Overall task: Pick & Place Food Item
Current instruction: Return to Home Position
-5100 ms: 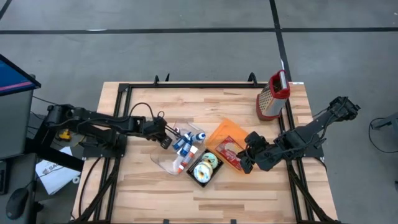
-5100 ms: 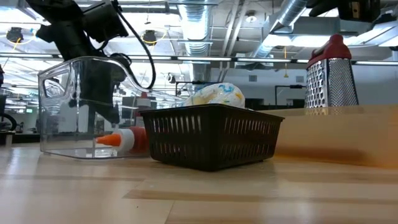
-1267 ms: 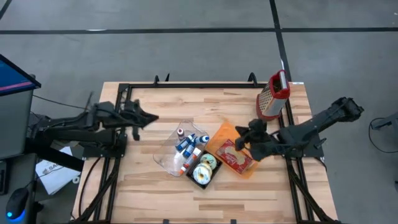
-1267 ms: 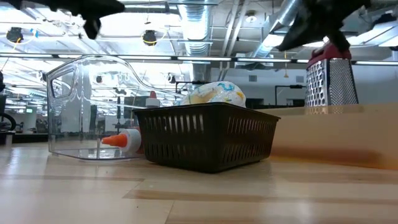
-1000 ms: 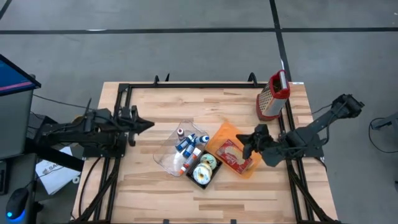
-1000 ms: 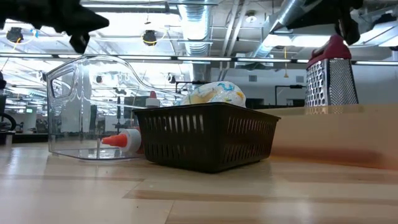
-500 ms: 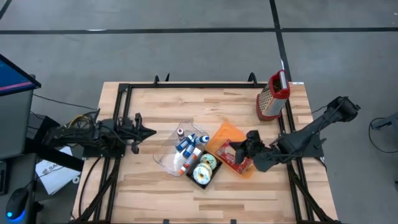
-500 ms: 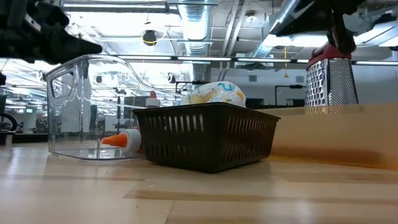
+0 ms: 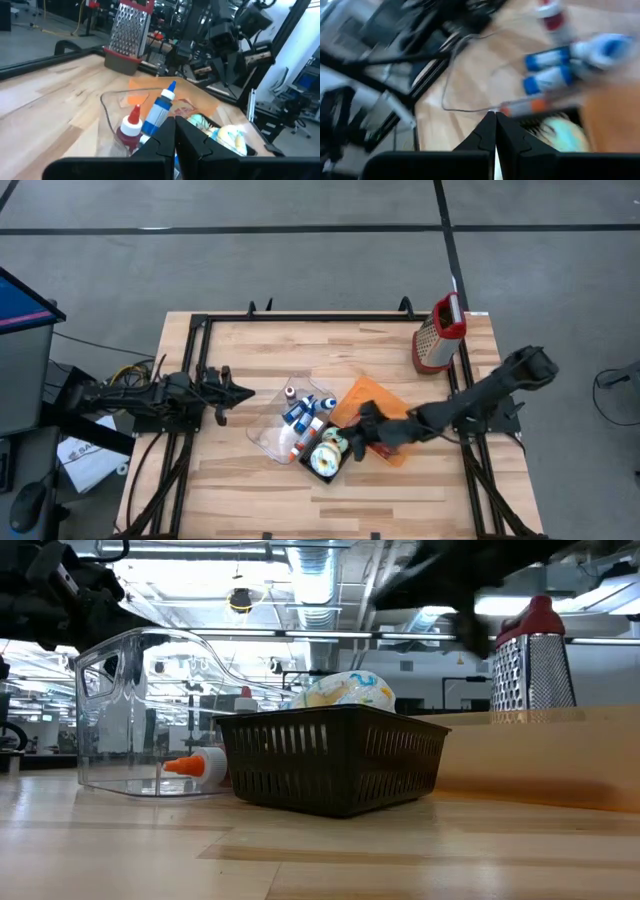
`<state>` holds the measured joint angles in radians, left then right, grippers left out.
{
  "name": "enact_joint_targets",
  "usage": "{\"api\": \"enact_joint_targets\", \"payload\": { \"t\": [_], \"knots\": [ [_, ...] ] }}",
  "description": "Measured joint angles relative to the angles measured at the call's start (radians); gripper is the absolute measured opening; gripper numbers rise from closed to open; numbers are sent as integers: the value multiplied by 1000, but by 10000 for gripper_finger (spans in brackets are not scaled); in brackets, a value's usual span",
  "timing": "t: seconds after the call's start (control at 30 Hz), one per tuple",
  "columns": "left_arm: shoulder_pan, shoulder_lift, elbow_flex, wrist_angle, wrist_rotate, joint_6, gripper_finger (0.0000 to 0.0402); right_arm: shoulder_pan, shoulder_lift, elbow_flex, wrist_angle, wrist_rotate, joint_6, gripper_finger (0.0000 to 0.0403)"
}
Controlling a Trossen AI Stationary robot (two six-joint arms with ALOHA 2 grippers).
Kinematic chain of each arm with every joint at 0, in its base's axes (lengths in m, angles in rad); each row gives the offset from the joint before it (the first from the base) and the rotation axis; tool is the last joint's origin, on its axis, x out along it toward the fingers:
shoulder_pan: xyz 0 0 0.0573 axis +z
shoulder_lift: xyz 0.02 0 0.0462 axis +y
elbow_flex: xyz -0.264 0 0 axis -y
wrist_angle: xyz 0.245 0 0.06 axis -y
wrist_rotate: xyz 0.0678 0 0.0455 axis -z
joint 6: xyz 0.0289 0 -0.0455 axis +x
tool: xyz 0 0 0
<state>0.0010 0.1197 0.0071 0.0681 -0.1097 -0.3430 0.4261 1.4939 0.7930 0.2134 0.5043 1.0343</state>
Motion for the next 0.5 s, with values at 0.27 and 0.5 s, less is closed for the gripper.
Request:
{"api": "enact_joint_targets", "payload": {
  "t": [0.27, 0.5],
  "knots": [
    [0, 62, 0, 1, -3, -2, 6, -258, 207, -1, 518, -564, -408, 0],
    [0, 101, 0, 1, -3, -2, 2, -281, 11, -172, 590, -710, -662, 0]
  ]
}}
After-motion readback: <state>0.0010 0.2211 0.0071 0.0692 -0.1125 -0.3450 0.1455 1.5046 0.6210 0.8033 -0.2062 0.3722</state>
